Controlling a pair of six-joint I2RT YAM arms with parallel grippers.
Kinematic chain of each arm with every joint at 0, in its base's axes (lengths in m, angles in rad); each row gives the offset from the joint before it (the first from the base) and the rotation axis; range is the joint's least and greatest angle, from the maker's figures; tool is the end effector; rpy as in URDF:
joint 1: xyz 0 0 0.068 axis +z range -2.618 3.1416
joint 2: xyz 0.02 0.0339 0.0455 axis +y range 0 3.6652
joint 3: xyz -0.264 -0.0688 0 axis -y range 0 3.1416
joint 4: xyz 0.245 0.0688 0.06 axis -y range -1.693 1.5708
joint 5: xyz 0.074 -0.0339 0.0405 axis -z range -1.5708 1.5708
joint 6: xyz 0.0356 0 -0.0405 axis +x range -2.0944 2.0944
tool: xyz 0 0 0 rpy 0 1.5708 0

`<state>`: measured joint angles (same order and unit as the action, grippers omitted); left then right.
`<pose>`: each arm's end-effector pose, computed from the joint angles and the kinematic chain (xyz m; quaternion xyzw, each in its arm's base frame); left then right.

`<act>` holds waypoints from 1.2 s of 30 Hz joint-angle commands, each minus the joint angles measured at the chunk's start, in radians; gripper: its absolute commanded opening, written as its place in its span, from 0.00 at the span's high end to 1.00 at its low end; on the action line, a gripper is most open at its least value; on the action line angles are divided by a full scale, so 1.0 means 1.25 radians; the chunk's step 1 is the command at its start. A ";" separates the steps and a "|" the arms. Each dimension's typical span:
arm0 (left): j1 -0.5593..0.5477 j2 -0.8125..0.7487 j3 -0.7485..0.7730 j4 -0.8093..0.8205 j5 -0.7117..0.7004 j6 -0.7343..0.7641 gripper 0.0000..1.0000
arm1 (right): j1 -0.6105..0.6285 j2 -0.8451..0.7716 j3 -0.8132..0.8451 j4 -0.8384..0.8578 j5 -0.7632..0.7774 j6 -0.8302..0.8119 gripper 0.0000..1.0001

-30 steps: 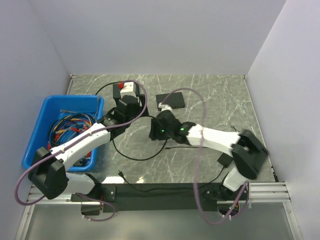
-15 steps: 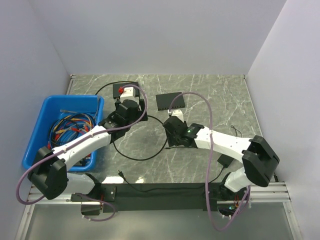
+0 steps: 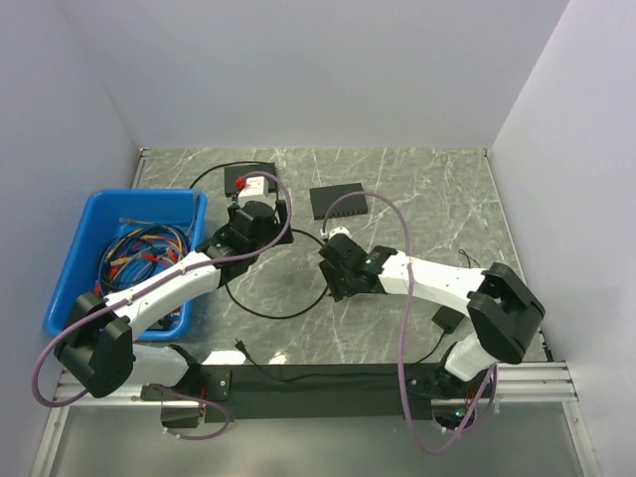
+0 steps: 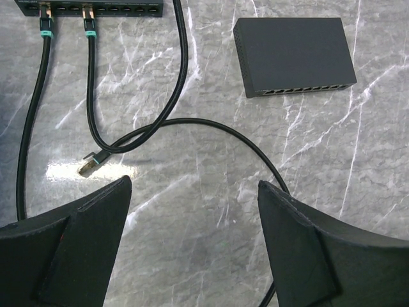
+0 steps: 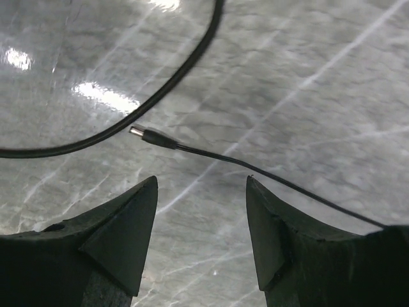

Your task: Insert the plug into the switch port

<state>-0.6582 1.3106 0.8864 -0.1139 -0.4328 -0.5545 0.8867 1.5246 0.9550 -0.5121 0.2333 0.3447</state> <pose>0.2396 -0.1664 0.2680 -0.0618 0.8537 -0.1214 0.5026 0.1944 0.2254 0.1997 -0.2308 0.9360 0.0467 0.2615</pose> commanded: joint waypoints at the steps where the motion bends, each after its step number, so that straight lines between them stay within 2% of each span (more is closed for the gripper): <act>1: -0.004 -0.023 -0.006 0.031 0.005 -0.017 0.14 | 0.017 0.022 0.002 0.038 -0.032 -0.028 0.36; 10: -0.002 -0.019 -0.011 0.035 0.005 -0.018 0.14 | 0.032 0.080 0.014 0.077 -0.065 -0.024 0.36; 17: -0.004 -0.023 -0.014 0.035 0.004 -0.015 0.14 | 0.036 0.152 0.030 0.081 -0.034 -0.025 0.36; 30: -0.002 -0.023 -0.018 0.036 0.000 -0.012 0.14 | 0.074 0.103 0.078 0.018 0.033 -0.022 0.37; 36: -0.002 -0.020 -0.019 0.036 0.003 -0.010 0.14 | 0.085 0.126 0.100 0.001 0.076 -0.025 0.37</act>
<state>-0.6582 1.3060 0.8696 -0.1093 -0.4332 -0.5655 0.9848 1.6966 1.0325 -0.4900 0.2676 0.3195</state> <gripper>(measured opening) 0.862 0.634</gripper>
